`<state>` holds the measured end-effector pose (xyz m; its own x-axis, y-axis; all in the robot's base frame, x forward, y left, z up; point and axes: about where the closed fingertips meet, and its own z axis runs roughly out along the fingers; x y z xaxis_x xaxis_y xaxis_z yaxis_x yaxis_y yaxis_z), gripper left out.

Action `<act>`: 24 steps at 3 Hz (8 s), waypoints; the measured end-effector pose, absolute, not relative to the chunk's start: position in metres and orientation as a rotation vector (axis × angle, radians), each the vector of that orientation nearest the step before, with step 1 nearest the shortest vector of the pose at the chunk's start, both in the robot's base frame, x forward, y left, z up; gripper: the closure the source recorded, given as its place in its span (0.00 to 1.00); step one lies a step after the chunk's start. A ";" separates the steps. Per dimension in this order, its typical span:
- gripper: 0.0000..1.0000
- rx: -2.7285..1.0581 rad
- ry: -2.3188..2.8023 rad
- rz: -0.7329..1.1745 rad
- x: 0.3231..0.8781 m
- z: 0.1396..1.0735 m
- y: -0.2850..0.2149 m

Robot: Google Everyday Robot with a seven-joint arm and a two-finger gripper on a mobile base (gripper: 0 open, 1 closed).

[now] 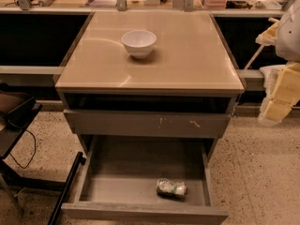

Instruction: Pick 7up can from middle drawer and place on counter

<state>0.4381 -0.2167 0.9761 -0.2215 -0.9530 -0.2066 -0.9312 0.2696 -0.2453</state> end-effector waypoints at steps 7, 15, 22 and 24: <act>0.00 -1.662 2.287 0.259 0.448 0.766 -0.265; 0.00 -1.173 2.421 0.123 0.485 0.577 -0.171; 0.00 -1.008 2.162 0.815 0.461 0.479 -0.162; 0.00 -0.992 2.110 0.866 0.470 0.475 -0.150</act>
Offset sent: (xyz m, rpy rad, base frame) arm 0.0077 -0.0394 -0.0967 0.1894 0.0331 0.0261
